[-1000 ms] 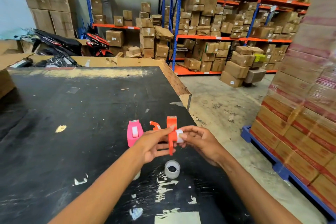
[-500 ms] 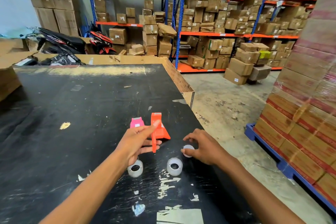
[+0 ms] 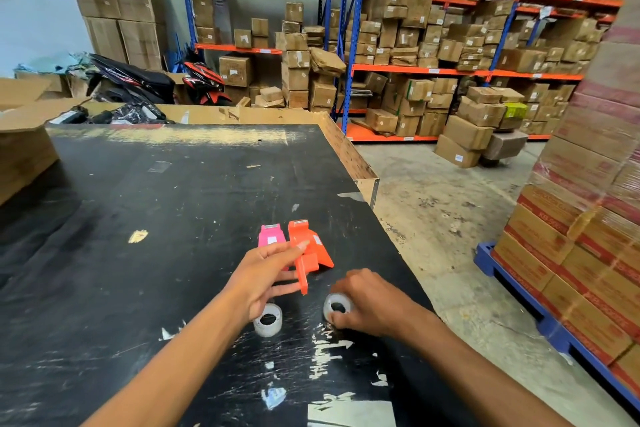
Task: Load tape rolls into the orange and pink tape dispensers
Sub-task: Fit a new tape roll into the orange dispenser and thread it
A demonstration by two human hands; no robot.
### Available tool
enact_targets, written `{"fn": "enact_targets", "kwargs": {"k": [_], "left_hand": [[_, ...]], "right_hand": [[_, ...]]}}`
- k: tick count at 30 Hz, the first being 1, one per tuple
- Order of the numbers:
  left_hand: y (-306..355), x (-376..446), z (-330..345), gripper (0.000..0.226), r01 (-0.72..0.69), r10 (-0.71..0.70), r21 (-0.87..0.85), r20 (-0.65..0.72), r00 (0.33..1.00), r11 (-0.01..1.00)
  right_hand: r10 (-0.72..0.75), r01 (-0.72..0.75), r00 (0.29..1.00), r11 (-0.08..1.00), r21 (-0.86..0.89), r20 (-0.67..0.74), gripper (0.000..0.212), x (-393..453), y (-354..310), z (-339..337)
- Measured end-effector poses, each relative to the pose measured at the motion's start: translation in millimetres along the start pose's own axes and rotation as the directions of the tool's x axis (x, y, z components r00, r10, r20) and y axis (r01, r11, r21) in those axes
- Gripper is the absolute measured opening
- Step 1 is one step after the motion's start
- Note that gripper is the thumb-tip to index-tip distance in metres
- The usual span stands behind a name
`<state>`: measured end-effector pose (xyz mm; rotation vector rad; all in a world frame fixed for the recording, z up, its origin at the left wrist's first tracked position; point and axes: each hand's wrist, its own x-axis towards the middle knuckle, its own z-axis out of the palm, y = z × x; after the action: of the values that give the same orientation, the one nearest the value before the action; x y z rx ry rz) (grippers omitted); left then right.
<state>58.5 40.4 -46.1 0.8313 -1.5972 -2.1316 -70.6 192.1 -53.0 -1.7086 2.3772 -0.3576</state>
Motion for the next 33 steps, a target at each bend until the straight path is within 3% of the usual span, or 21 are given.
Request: {"fn": "enact_targets", "kwargs": {"k": [2, 5, 7, 12, 19, 24, 29, 33], "left_hand": [[1, -3, -2, 0.024, -0.011, 0.011, 0.000, -0.006, 1.000, 1.000], [0, -5, -4, 0.024, -0.020, 0.019, -0.009, -0.014, 1.000, 1.000], [1, -6, -4, 0.025, -0.016, 0.015, -0.019, -0.009, 1.000, 1.000], [2, -12, 3, 0.041, -0.030, 0.030, 0.002, 0.054, 0.998, 1.000], [4, -19, 7, 0.056, -0.115, 0.117, 0.056, -0.031, 0.993, 0.992], [6, -23, 10, 0.043, -0.131, 0.132, 0.014, -0.021, 0.991, 0.991], [9, -24, 12, 0.055, -0.177, 0.178, 0.025, -0.063, 0.982, 0.984], [4, -22, 15, 0.059, -0.175, 0.176, 0.022, -0.079, 0.981, 0.984]], "right_hand": [[0.106, -0.075, 0.988, 0.964, 0.254, -0.108, 0.020, 4, 3, -6], [0.241, -0.041, 0.957, 0.668, 0.743, -0.164, 0.015, 7, 3, -17], [0.192, 0.035, 0.967, 0.546, 0.837, -0.166, 0.016, 7, -2, -21], [0.048, 0.136, 0.982, 0.509, 0.850, -0.185, 0.034, 7, -9, -22], [0.044, 0.198, 0.971, 0.401, 0.895, -0.234, 0.040, 7, -15, -26], [0.034, 0.220, 0.964, 0.453, 0.864, -0.263, 0.038, 12, -22, -25], [0.063, 0.262, 0.948, 0.400, 0.878, -0.311, 0.041, 15, -26, -21], [0.022, 0.277, 0.945, 0.476, 0.835, -0.326, 0.042, 19, -31, -18]]}}
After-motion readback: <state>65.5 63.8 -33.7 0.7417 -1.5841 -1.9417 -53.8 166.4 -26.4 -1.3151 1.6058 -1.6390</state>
